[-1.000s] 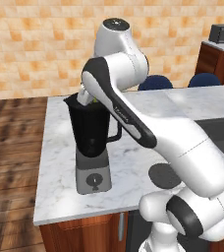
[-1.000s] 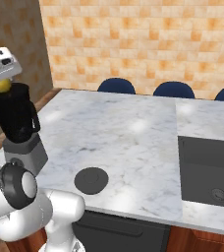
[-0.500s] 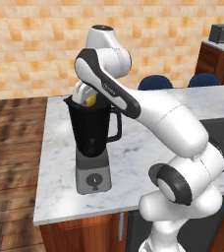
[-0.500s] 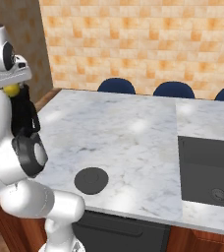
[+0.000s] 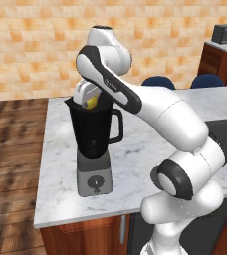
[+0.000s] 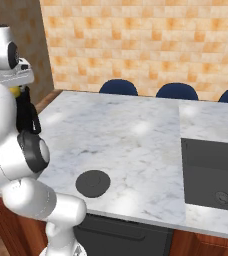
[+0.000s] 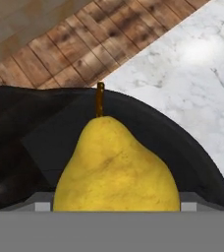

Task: Open the blender lid, put the pear in the blender, close the lid, and start the blender.

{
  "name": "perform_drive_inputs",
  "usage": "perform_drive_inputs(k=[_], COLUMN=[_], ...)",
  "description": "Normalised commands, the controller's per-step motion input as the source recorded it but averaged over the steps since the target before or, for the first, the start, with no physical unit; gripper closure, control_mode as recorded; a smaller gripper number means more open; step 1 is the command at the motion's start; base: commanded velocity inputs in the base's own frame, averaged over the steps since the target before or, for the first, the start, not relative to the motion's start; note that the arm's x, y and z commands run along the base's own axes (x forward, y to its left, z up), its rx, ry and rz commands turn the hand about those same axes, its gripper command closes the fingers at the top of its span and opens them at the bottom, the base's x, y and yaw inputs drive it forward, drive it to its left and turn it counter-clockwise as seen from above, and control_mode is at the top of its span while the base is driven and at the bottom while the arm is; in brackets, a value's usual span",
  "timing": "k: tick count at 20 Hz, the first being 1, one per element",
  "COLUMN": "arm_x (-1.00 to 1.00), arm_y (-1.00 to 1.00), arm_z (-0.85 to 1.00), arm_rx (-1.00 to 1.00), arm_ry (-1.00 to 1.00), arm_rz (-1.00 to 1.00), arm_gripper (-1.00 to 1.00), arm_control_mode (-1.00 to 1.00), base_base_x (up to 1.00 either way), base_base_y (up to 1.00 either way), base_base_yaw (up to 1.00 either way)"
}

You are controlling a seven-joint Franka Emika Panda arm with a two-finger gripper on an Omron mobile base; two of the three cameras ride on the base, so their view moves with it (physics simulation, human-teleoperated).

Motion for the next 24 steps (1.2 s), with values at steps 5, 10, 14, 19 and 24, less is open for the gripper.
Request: perform_drive_inputs(k=[5,10,14,19,24], arm_x=[-0.01,-0.21,-0.15,-0.35,-0.47], arm_y=[0.0,-0.15,-0.24,-0.76,-1.0], arm_z=[-0.08,0.3,0.37,0.32,-0.44], arm_rx=[0.0,0.0,0.0,0.05,0.22], arm_ry=[0.0,-0.03,-0.1,-0.15,-0.01], arm_rz=[0.0,-0.04,-0.05,-0.01,-0.09], arm_gripper=[-1.0,-1.0,-1.0,-1.0,-1.0], arm_control_mode=[-1.0,-1.0,-1.0,-1.0,-1.0], base_base_x=[0.0,0.0,0.0,0.0,0.0], base_base_y=[0.0,0.0,0.0,0.0,0.0], base_base_yaw=[0.0,0.0,0.0,0.0,0.0])
